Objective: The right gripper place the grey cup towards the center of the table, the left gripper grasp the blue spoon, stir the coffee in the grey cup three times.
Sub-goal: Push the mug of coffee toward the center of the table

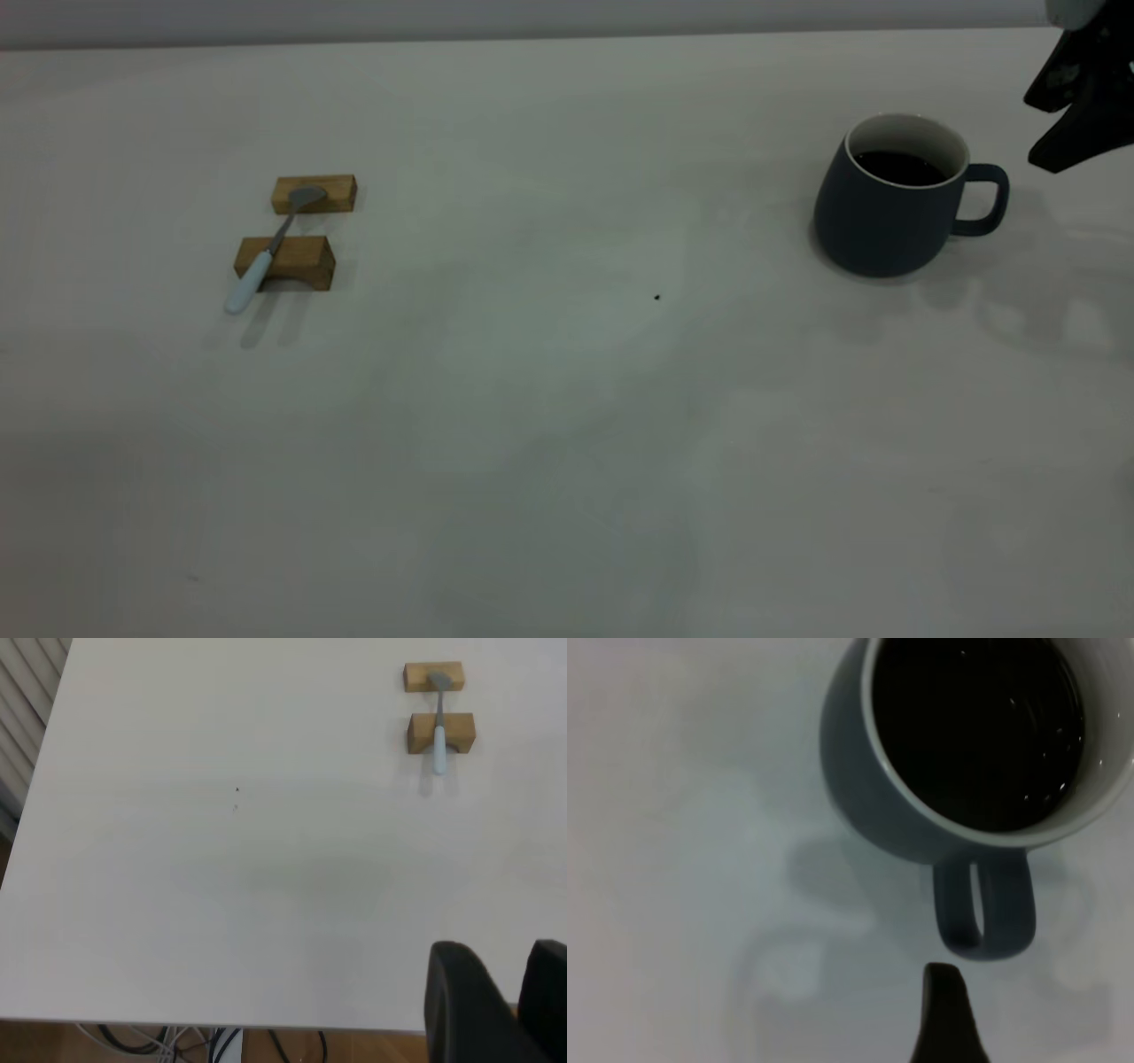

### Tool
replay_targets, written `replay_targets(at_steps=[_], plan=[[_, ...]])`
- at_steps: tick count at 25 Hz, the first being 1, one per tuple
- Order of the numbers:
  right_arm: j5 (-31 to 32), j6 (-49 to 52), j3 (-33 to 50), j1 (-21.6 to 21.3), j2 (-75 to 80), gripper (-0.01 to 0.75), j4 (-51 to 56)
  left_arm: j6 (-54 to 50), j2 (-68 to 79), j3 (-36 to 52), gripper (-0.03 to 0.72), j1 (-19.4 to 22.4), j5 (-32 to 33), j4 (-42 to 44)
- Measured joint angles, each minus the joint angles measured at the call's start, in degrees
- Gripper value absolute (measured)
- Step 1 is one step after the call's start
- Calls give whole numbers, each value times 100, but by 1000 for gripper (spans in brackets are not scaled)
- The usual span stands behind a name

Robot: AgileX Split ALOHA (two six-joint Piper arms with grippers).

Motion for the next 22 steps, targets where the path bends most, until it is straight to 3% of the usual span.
replay_targets(at_steps=[5,22], plan=[[64,-452,-239,-112,431,552,439,0,0,0,237,0,0,0],[256,-488,-908,-30,1389,537,895,0,0,0,237,0,0,0]])
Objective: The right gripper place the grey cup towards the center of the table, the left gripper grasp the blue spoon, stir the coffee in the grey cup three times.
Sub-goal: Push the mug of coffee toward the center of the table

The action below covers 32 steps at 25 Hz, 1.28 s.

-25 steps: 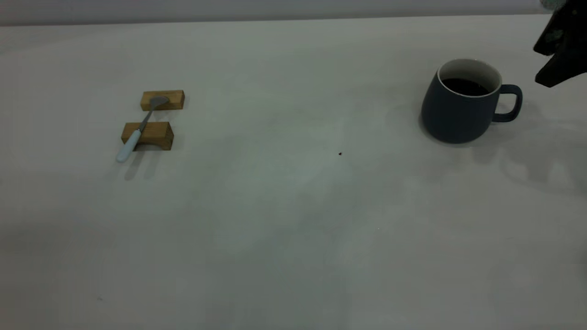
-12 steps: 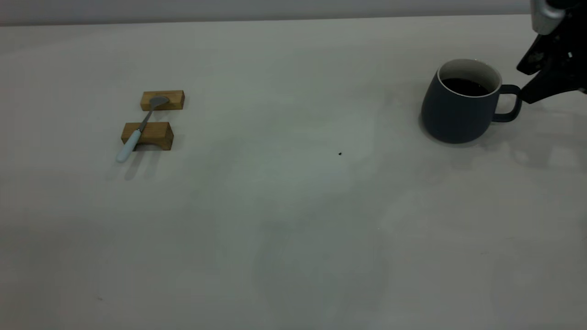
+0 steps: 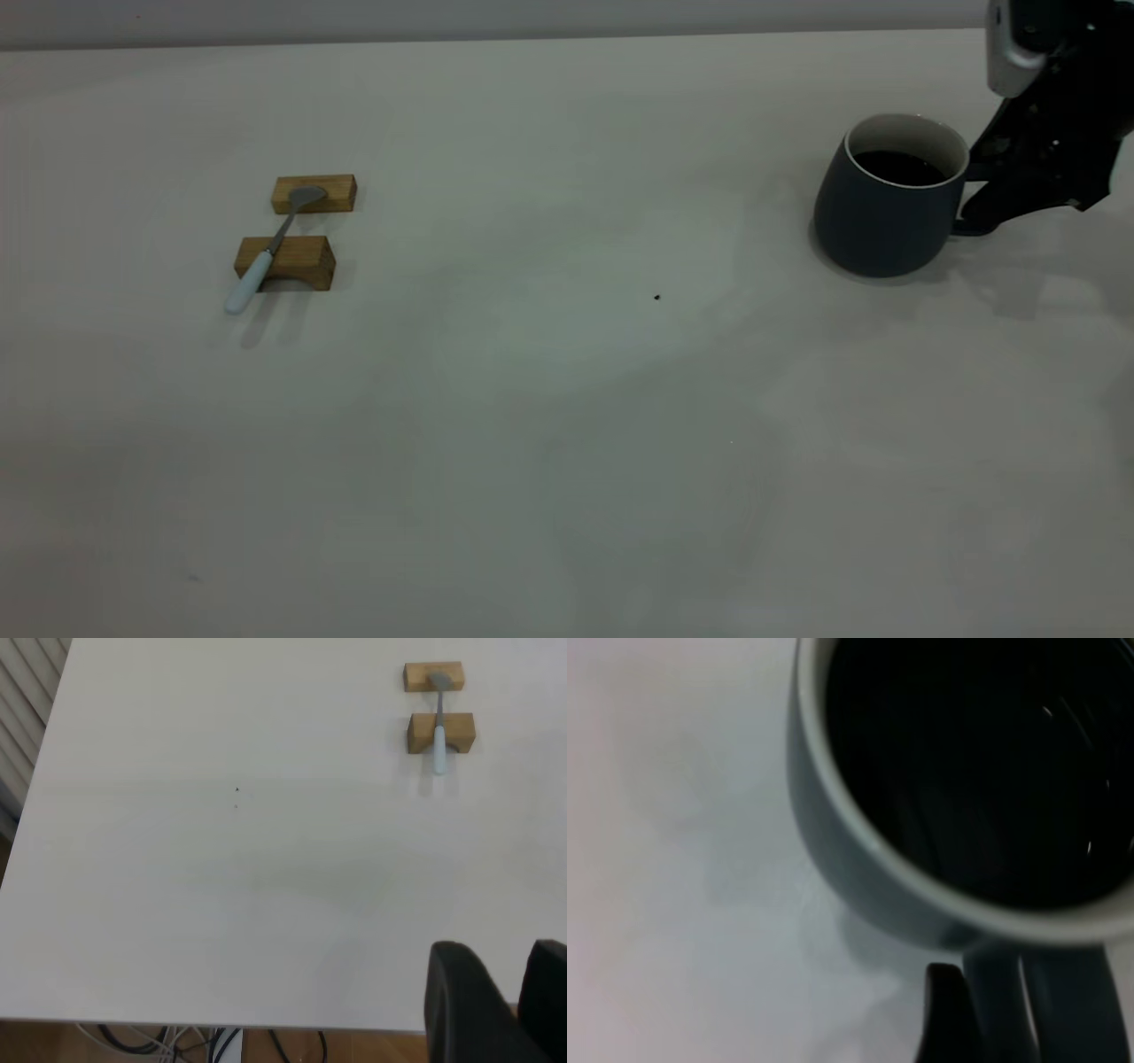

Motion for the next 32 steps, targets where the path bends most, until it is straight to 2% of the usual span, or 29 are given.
replay_targets(at_steps=[5,12,22,32], plan=[[-66,0,-55,79,146,429,-14,0,0,0,237,0,0,0],[-140,0,-62,256,258,165,-21,0,0,0,237,0,0,0],[-245,0,-62,661,258,156,20,0,0,0,237,0,0,0],[-398,0,-150,1366,305,156,435,0,0,0,237,0,0,0]])
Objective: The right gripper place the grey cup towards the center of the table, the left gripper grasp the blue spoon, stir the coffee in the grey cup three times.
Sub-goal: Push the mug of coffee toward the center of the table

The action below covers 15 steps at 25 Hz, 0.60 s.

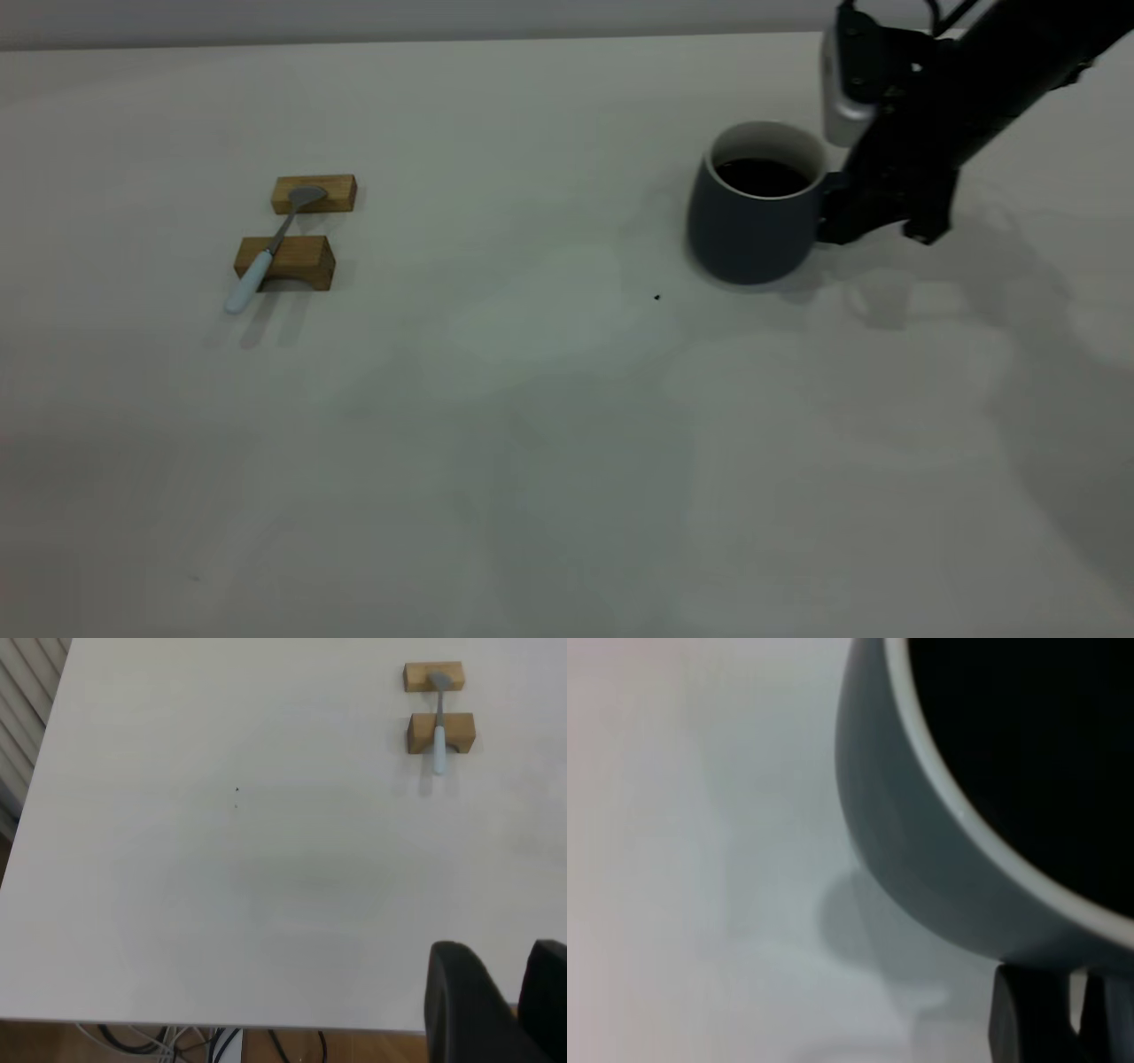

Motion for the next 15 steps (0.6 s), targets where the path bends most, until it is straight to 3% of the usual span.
replay_targets(at_steps=[15], plan=[[190,0,-862,986,535,156,658,31,0,0,237,0,0,0]])
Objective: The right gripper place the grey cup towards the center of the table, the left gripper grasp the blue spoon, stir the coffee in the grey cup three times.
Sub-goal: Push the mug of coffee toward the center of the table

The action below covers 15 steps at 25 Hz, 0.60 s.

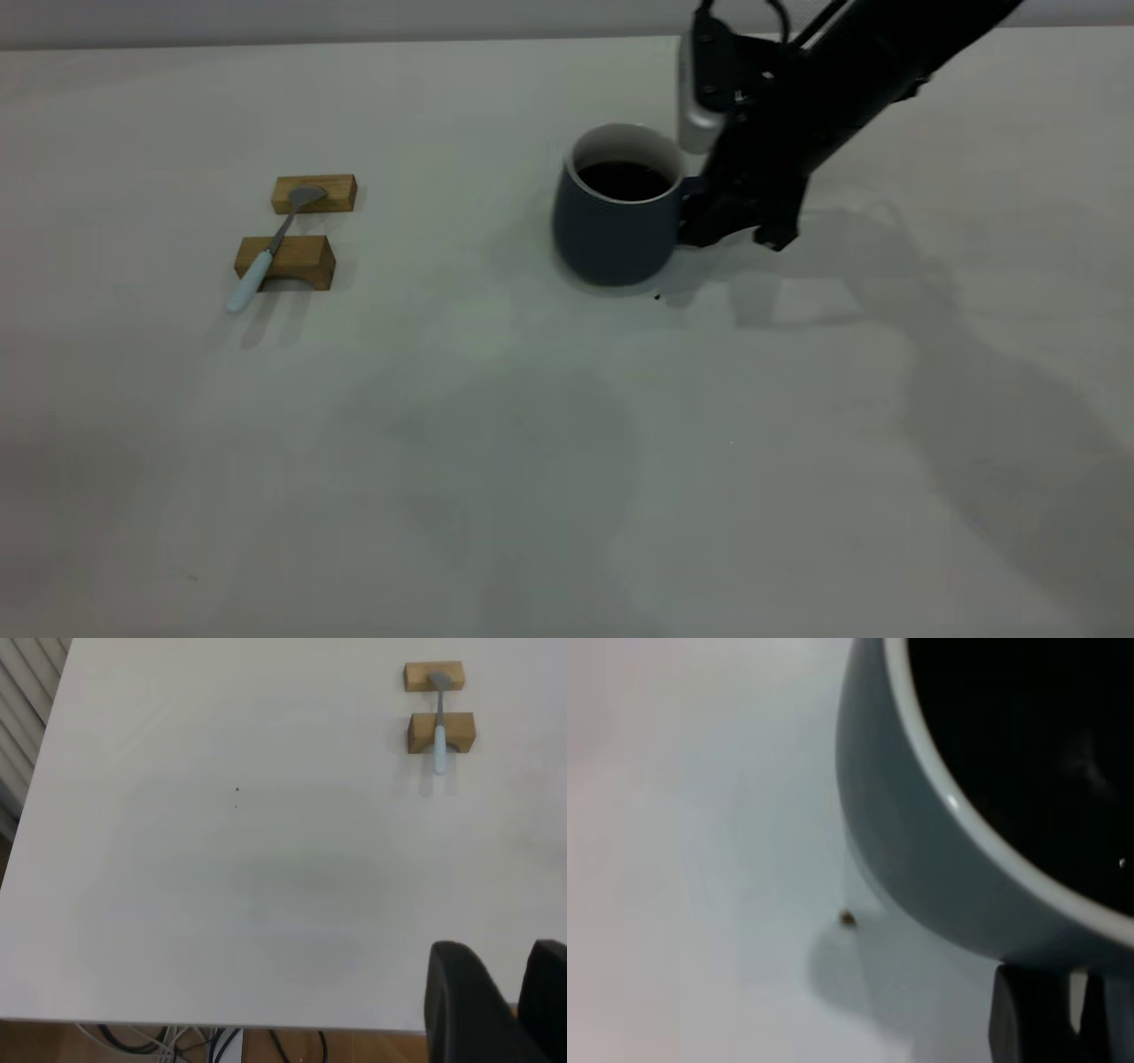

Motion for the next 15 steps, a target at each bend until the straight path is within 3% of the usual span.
replay_targets(at_steps=[15], plan=[[-91,0,-74,319,44,156,123,0,0,0,237,0,5,0]])
